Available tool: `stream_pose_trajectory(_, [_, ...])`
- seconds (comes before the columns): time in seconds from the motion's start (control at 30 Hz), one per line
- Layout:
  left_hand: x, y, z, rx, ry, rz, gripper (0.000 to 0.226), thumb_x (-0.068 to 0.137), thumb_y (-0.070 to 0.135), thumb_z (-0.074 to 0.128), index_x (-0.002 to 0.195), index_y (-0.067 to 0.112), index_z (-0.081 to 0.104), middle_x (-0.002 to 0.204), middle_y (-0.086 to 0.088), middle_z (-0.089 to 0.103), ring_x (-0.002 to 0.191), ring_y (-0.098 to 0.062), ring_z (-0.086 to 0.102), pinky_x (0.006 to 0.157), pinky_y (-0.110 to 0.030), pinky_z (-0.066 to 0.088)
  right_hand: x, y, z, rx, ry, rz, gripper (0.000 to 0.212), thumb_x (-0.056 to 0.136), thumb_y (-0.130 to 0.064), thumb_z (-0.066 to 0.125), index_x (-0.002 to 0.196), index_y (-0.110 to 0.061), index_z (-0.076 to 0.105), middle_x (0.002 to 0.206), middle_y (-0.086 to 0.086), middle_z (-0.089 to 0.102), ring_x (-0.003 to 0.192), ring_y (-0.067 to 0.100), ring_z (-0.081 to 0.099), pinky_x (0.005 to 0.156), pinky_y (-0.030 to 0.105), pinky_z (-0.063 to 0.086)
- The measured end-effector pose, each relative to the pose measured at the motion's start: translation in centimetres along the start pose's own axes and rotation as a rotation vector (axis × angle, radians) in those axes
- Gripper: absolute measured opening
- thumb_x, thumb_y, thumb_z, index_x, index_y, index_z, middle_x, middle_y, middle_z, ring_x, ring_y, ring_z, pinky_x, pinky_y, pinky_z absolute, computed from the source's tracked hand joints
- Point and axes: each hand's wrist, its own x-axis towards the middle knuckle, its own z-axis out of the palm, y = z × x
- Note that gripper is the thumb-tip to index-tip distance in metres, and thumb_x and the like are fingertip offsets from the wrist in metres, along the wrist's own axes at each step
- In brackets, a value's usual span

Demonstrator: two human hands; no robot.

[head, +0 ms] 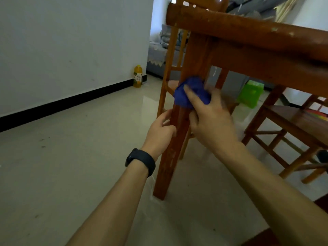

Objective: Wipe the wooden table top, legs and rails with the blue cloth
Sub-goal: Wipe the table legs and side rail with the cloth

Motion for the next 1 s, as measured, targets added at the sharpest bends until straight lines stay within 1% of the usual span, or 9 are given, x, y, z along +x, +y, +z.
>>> stream_pose_trajectory(0.07, [-1.0,-0.2,-0.1,-0.019,0.007,-0.073,0.075,0.088,-0.008,0.047,0.152,0.027,0.03,0.14,0.007,0.052,0.104,0.0,0.06,0.058,-0.01,0.049,-3.6,0.8,2.4,0.103,-0.408,-0.068,0.063,0.097,-0.034,0.049,0.147,-0.051,0.015,0.148,0.003,0.02,0.117,0.019,0.047,0.097,0.035,0.047])
stream_pose_trajectory(0.13, [-1.6,-0.5,-0.8,0.0,0.03,-0.119,0.077,0.088,-0.008,0.044,0.154,0.026,0.026,0.15,0.002,0.043,0.132,-0.015,0.045,0.071,-0.012,0.045,-6.7,1.7,3.6,0.181,-0.66,-0.09,0.062,0.098,-0.031,0.048,0.148,-0.051,0.016,0.148,0.001,0.026,0.117,0.013,0.044,0.103,0.031,0.04])
stream_pose_trajectory(0.3, [-1.7,-1.5,-1.3,-0.018,0.131,-0.112,0.049,0.102,0.018,0.037,0.15,0.026,0.036,0.15,0.001,0.043,0.138,-0.017,0.037,0.111,-0.039,0.026,-4.4,2.4,-0.6,0.203,-0.146,-0.146,0.068,0.097,-0.03,0.051,0.151,-0.043,0.012,0.148,0.003,0.028,0.12,0.019,0.046,0.099,0.034,0.045])
stream_pose_trajectory(0.47, [-1.6,-3.1,0.0,-0.1,0.182,-0.115,0.054,0.104,0.053,0.016,0.149,0.032,0.037,0.153,0.008,0.038,0.143,-0.014,0.031,0.118,-0.045,0.018,2.0,1.0,-4.7,-0.15,0.23,-0.268,0.073,0.091,-0.019,0.062,0.153,-0.025,0.023,0.155,0.009,0.027,0.116,0.034,0.041,0.083,0.046,0.052])
stream_pose_trajectory(0.53, [-1.7,-3.9,0.5,-0.1,0.14,-0.125,0.058,0.102,0.058,0.013,0.15,0.034,0.034,0.156,0.01,0.034,0.145,-0.014,0.027,0.118,-0.045,0.017,2.8,1.0,-5.0,-0.318,0.173,-0.273,0.079,0.089,-0.025,0.062,0.154,-0.025,0.018,0.162,0.004,0.015,0.126,0.037,0.026,0.093,0.052,0.048])
stream_pose_trajectory(0.6, [-1.7,-4.5,0.6,-0.114,0.121,-0.159,0.061,0.1,0.062,0.012,0.151,0.034,0.034,0.157,0.01,0.033,0.146,-0.015,0.026,0.116,-0.044,0.019,1.9,1.0,-4.4,-0.369,-0.049,-0.287,0.08,0.091,-0.029,0.058,0.155,-0.029,0.01,0.164,0.0,0.004,0.138,0.037,0.012,0.107,0.055,0.036])
stream_pose_trajectory(0.73, [-1.4,-3.6,0.4,-0.2,0.095,-0.138,0.061,0.101,0.059,0.011,0.15,0.033,0.037,0.152,0.011,0.039,0.139,-0.01,0.034,0.098,-0.03,0.025,-2.1,1.2,-1.9,-0.479,-0.433,-0.469,0.076,0.094,-0.023,0.055,0.154,-0.034,0.01,0.164,-0.002,0.007,0.14,0.033,0.014,0.108,0.048,0.032])
stream_pose_trajectory(0.9, [-1.0,-2.7,1.2,-0.178,0.062,-0.068,0.046,0.102,0.057,0.009,0.125,0.046,0.047,0.104,0.034,0.051,0.085,0.02,0.046,0.07,-0.005,0.03,2.4,1.4,-4.4,-0.395,0.122,-0.356,0.074,0.084,-0.028,0.064,0.15,-0.023,0.032,0.157,0.009,0.03,0.125,0.039,0.025,0.094,0.059,0.043])
stream_pose_trajectory(1.0, [-0.6,-3.2,1.4,-0.174,0.082,-0.044,0.039,0.103,0.054,0.01,0.118,0.047,0.045,0.098,0.035,0.05,0.077,0.025,0.05,0.059,0.002,0.035,2.4,1.8,-3.3,-0.402,0.051,-0.329,0.074,0.086,-0.028,0.062,0.151,-0.026,0.028,0.16,0.005,0.023,0.129,0.041,0.023,0.098,0.06,0.041])
